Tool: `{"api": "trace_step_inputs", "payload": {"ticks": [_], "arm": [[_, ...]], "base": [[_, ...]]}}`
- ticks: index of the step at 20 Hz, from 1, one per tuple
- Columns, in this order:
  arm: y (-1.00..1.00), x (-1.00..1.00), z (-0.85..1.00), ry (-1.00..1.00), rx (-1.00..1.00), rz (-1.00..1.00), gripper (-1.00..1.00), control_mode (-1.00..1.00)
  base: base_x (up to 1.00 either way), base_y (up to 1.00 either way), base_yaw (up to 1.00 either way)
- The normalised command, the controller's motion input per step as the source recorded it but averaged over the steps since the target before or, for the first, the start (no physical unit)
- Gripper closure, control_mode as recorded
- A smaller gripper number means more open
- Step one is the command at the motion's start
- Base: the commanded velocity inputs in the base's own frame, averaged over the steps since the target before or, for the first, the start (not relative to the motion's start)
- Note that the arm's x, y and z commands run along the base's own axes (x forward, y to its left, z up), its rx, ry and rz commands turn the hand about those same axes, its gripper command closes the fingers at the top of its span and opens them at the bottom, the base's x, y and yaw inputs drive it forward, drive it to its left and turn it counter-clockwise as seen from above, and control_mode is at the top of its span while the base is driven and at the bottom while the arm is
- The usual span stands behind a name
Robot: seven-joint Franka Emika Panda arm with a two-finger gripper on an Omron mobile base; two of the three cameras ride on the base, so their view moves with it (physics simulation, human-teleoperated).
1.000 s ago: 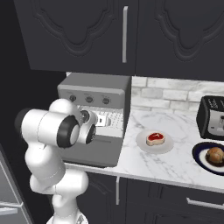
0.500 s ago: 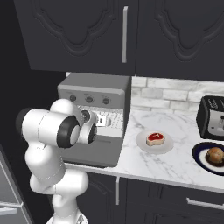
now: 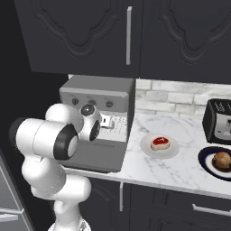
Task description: Open the toaster oven door. Place the bread on the top rack in the toaster oven and place the steak on the bottom rack.
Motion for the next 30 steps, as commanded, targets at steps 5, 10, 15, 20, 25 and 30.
{"api": "trace_step_inputs", "payload": {"ticks": [5,10,15,20,25,30], "arm": [[0.00,-0.31,-0.20,0.31,0.00,0.00,-1.00,-1.00],[0.00,-0.49,-0.19,0.32,0.00,0.00,-1.00,-1.00],[-0.01,-0.73,-0.17,0.32,0.00,0.00,-1.00,-1.00],[-0.05,-0.91,-0.12,0.35,0.00,0.00,-1.00,-1.00],[-0.07,-0.96,-0.06,0.40,0.00,0.00,-1.00,-1.00],[-0.08,-1.00,-0.29,0.33,0.00,0.00,-1.00,-1.00]], "base": [[0.00,0.00,0.00],[0.00,0.00,0.00],[0.00,0.00,0.00],[0.00,0.00,0.00],[0.00,0.00,0.00],[0.00,0.00,0.00]]}}
